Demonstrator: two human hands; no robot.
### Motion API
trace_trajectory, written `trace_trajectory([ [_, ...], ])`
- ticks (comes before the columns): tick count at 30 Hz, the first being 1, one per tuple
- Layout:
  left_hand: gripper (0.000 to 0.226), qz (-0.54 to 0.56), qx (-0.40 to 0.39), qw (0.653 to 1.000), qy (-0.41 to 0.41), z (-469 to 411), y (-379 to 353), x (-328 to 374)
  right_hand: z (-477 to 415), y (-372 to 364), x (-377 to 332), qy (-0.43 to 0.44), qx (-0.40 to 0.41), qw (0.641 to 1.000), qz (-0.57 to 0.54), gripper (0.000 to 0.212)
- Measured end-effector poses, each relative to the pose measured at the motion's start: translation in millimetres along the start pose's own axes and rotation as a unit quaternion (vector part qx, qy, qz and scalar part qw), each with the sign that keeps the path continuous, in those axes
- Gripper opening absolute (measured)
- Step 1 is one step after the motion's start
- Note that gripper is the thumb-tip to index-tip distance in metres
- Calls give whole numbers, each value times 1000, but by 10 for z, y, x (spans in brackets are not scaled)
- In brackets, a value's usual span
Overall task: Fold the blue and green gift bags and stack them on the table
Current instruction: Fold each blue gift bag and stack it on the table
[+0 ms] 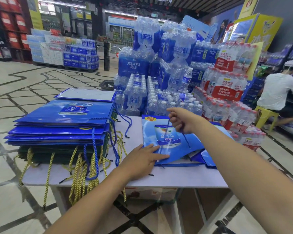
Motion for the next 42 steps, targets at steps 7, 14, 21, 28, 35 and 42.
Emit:
trace_trajectory([
  [7, 45, 15, 8, 1000, -7, 2, -18, 21, -142, 22, 53, 154, 99, 886, 425, 51],
  [14, 50, 7, 13, 1000, -18, 37, 22, 77, -223, -2, -51, 267, 286, 757, 524, 49],
  [21, 42, 29, 10, 1000, -5, 31, 46, 78, -381, 203, 56, 246, 375, 760, 470, 57],
  [28, 41, 30, 17, 999, -5, 38, -19, 34, -577, 51, 302, 234, 338, 734, 541, 59],
  [35, 35, 66, 79, 995, 18, 58, 147, 25, -313, 121, 314, 271, 180, 836, 443, 66],
  [42, 63, 25, 39, 997, 64, -16, 139, 5, 137, 5, 1071, 226, 113, 769, 587, 84],
])
Point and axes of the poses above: each hand's wrist, its own z-axis away from the middle knuckle, its own y-axis out of the back of the hand, x = y × z, the point moved 9 cm from there along -z, towards the middle knuckle, and after that the axes turned 8 degrees about x, right-handed, at the moved point
